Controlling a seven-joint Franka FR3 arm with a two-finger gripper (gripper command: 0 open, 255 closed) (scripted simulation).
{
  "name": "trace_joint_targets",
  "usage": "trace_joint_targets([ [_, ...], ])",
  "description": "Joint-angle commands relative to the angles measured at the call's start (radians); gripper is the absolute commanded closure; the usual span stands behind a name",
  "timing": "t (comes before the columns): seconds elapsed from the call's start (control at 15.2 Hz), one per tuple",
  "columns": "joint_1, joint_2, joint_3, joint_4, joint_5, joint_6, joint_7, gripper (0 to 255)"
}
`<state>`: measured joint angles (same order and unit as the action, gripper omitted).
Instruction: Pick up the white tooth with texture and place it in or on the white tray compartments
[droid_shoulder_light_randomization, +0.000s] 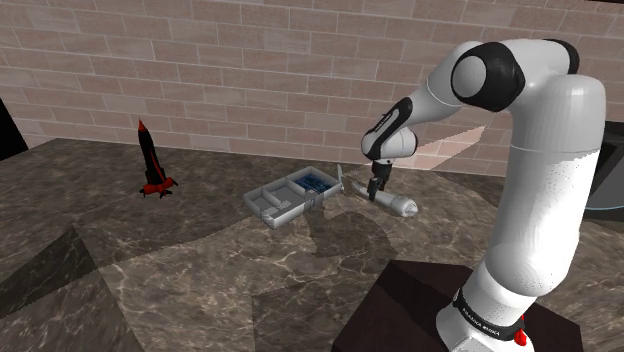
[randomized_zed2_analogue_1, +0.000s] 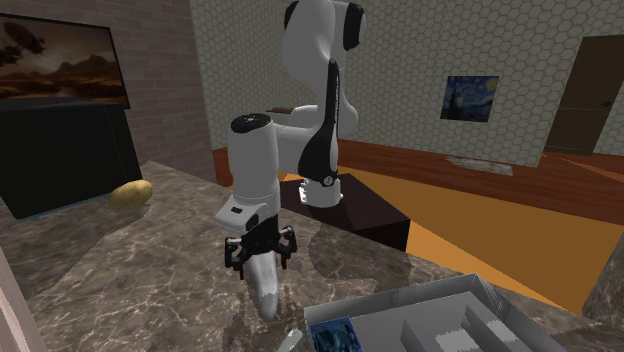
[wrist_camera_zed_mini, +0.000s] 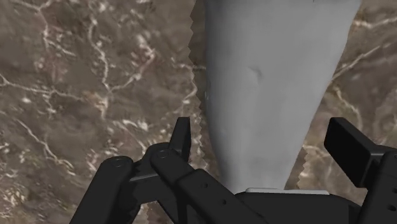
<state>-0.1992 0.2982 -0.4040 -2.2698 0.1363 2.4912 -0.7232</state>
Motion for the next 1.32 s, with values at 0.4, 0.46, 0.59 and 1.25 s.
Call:
trace_joint_targets([
  [0.4,-0.002,0.011,0.004,0.001,0.007,0.010,-0.003,0],
  [0.46,-0.002,0.011,0.004,0.001,0.007,0.010,-0.003,255],
  [0.59,-0.002,0.011,0.004,0.001,0.007,0.010,-0.003,255],
  [1.25,0.007,-0.025,-0.008,0.002,-0.016,-0.024,0.012,255],
])
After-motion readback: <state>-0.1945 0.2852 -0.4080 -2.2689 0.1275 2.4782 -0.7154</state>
